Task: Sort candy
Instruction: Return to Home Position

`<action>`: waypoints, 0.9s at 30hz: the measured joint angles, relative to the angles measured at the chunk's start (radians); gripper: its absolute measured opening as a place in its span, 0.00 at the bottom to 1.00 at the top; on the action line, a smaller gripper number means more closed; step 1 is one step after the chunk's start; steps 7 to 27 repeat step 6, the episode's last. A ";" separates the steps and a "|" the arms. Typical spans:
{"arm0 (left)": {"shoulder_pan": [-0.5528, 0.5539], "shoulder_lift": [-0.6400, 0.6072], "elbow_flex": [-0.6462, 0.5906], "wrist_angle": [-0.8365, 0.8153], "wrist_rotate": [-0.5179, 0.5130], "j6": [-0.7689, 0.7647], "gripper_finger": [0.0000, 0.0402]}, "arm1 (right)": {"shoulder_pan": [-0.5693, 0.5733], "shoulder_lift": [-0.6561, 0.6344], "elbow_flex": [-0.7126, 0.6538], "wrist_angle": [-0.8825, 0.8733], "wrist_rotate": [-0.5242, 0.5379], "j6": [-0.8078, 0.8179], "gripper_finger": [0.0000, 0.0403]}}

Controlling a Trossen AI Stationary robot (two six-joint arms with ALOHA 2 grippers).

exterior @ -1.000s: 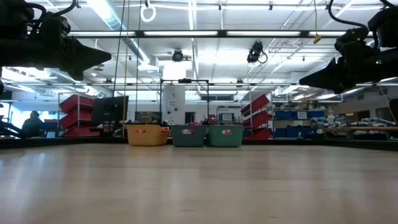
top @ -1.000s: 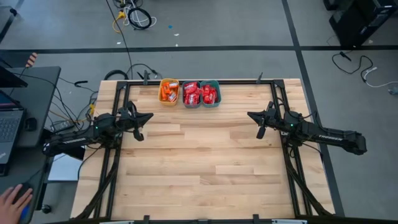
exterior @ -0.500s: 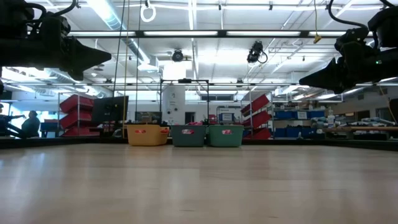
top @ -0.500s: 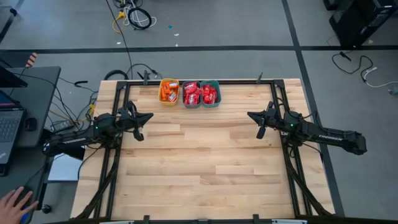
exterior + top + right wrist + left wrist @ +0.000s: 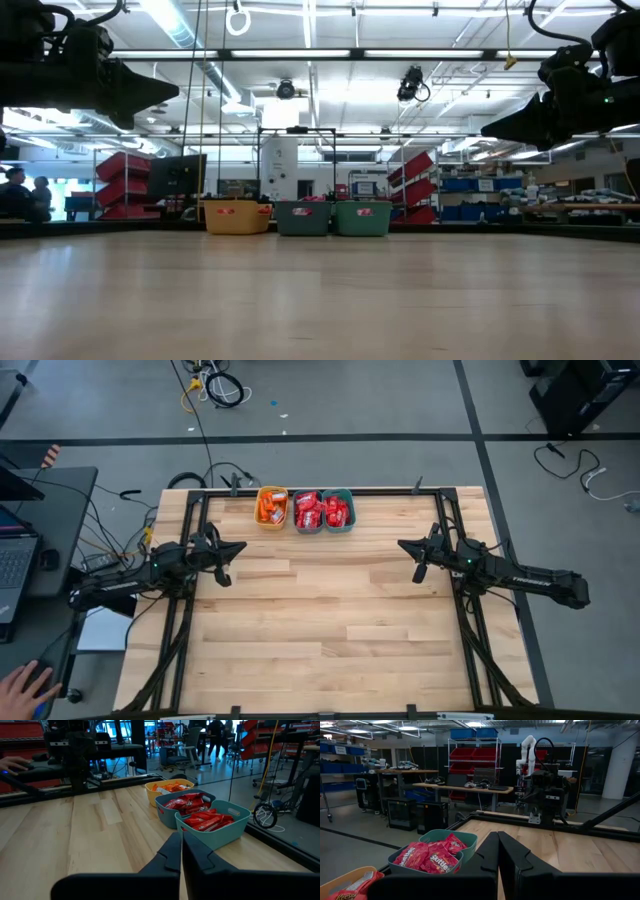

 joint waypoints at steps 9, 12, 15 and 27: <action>0.000 0.000 0.000 0.000 0.000 0.000 0.01 | 0.000 0.000 0.000 0.000 0.000 0.000 0.00; 0.000 0.000 0.000 0.000 0.000 0.000 0.01 | 0.000 0.000 0.000 0.000 0.000 0.000 0.00; 0.000 0.000 0.000 0.000 0.000 0.000 0.01 | 0.000 0.000 0.000 0.000 0.000 0.000 0.00; 0.000 0.000 0.000 0.000 0.000 0.000 0.01 | 0.000 0.000 0.000 0.000 0.000 0.000 0.00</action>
